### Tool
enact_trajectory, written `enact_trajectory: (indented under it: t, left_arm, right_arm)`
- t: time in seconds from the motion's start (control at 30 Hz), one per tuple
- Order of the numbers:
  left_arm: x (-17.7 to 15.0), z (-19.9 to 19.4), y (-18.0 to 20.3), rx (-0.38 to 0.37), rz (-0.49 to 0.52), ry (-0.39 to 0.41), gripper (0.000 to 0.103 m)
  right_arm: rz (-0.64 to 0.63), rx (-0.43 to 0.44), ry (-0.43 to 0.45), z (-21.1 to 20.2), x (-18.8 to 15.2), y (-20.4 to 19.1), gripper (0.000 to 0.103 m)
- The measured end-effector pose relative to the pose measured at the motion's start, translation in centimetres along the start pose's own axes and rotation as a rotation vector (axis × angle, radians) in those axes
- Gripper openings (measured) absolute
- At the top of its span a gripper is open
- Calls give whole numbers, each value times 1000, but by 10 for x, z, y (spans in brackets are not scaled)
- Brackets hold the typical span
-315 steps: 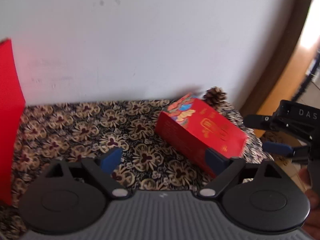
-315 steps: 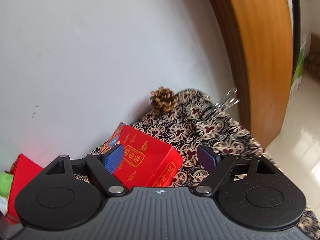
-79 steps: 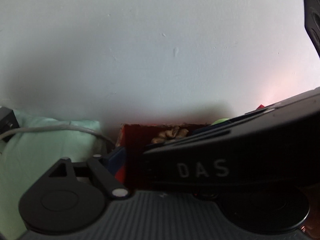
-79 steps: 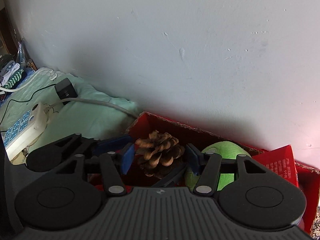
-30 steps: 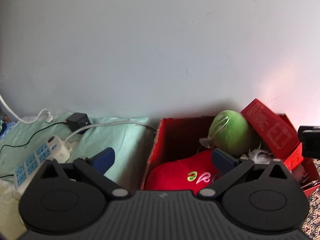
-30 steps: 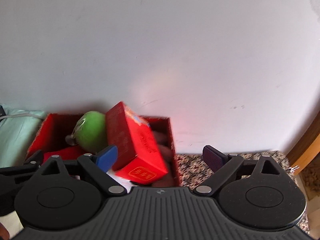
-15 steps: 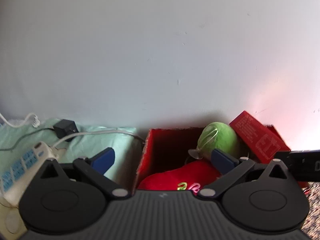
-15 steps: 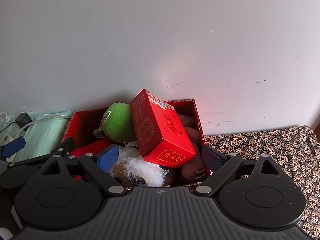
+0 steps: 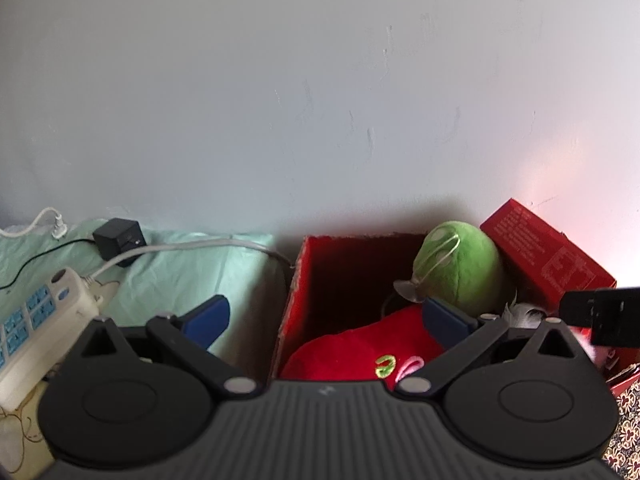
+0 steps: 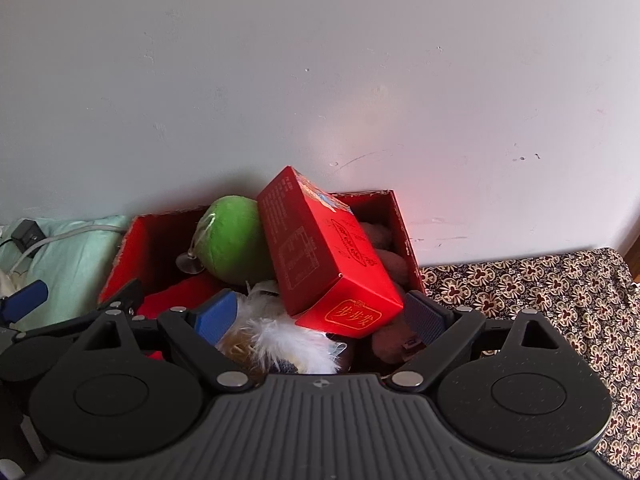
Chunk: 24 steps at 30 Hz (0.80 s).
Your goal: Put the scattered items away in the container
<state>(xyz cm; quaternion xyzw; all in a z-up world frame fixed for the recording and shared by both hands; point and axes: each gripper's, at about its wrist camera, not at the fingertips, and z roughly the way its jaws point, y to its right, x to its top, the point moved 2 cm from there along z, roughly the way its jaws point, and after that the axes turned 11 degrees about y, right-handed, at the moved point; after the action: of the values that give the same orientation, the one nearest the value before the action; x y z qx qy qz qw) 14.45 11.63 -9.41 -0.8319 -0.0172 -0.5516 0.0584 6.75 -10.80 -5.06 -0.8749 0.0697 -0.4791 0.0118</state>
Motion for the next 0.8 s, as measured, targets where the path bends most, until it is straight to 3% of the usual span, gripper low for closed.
enact_trajectory:
  t: [0.8]
  left_arm:
    - [-7,7,-3,0,-23,-33,102]
  right_arm:
    - [-15,6,4,-5,-2,0,92]
